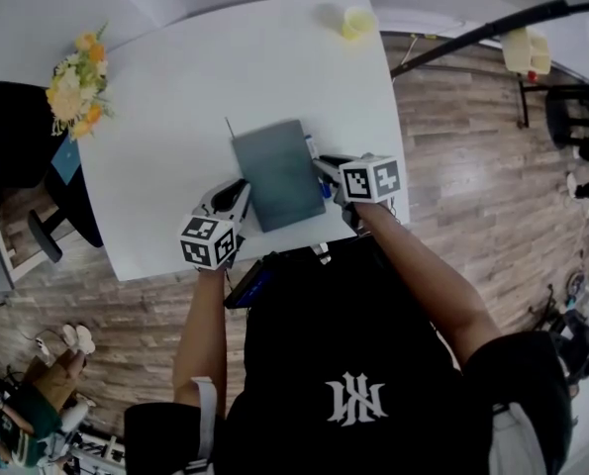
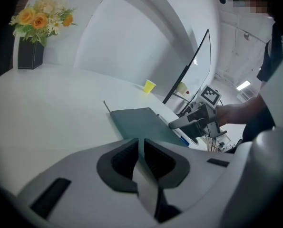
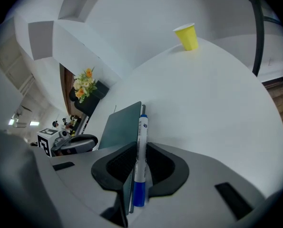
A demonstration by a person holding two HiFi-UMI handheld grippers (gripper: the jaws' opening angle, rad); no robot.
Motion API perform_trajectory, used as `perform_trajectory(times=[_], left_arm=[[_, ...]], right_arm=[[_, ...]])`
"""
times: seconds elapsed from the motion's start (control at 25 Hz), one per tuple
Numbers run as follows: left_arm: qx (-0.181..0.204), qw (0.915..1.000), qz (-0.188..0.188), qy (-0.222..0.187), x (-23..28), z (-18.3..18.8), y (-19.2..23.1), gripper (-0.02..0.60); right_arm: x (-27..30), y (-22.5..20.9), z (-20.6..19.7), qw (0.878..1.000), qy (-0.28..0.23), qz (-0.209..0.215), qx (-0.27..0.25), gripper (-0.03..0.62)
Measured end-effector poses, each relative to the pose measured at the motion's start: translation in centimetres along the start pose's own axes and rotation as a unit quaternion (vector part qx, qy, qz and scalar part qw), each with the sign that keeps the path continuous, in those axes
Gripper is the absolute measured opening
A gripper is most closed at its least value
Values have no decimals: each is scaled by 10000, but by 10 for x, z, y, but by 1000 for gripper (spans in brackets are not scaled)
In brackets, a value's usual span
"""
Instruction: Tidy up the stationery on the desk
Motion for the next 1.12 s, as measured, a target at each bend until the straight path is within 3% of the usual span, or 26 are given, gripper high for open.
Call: perform_trajectory(times=[0.28, 0.76, 0.92, 1.12], left_arm=[[23, 9999, 151, 42, 1, 3, 5, 49], [306, 9994, 17, 160, 16, 11, -3, 55], [298, 9992, 241, 129, 4, 13, 3, 63], [64, 9980, 386, 505, 1, -3, 13, 84]], right_arm=[[0, 1, 0, 10000, 76, 42, -20, 89], [2, 11, -3, 9992, 226, 108, -307, 115], [3, 11, -4, 9992, 240, 90, -319, 115], [2, 9, -4, 9990, 252, 94, -359, 115]])
Point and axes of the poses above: the fingertips, and each gripper's own axes: x forward along the fingers, y to its left, z out of its top, the point moved 5 cm from there along -x, backward along the fingers, and after that the axes turned 6 degrees about x, right-handed, at the moved point
